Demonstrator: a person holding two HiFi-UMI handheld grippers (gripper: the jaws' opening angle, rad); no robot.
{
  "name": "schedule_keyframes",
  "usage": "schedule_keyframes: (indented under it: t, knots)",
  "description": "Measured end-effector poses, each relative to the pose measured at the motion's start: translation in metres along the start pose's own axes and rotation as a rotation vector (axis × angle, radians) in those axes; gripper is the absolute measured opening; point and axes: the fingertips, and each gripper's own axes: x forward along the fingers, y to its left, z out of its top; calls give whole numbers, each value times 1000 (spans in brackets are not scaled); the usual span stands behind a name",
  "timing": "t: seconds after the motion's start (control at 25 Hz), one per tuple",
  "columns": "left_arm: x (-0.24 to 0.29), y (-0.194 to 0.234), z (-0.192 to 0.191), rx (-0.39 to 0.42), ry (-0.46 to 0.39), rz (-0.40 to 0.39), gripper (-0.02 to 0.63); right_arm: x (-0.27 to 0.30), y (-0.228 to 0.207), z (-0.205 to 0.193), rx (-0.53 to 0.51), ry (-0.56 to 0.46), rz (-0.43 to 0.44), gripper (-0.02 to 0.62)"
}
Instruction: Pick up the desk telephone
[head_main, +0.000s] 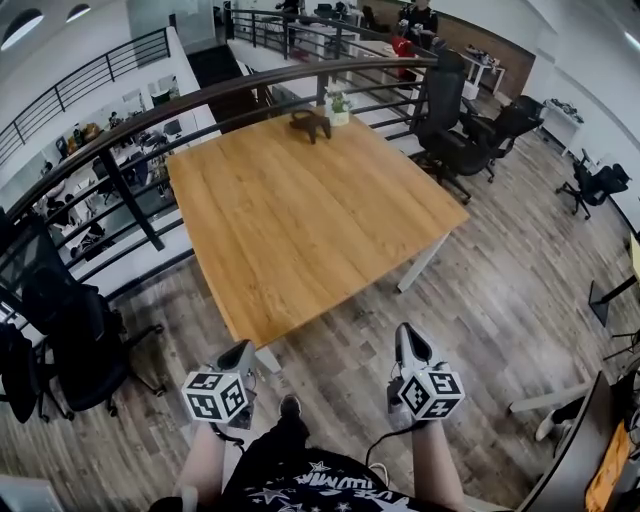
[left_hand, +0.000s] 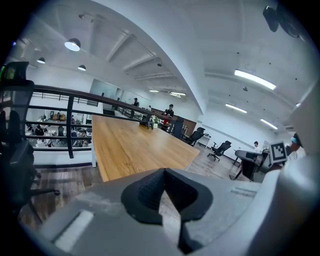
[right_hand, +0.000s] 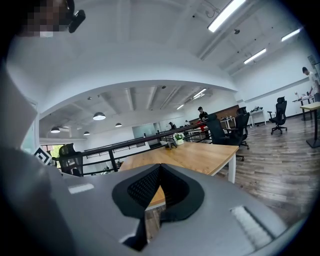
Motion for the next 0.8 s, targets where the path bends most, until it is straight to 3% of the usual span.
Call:
schedule_keyframes:
  t: [0.52, 0.8]
  knots:
    - [68, 97, 72, -62, -12, -8, 2, 130, 32, 41, -1, -13, -4, 2]
    - [98, 104, 76, -36, 31, -72, 2, 151, 26, 45, 9, -10, -68, 2]
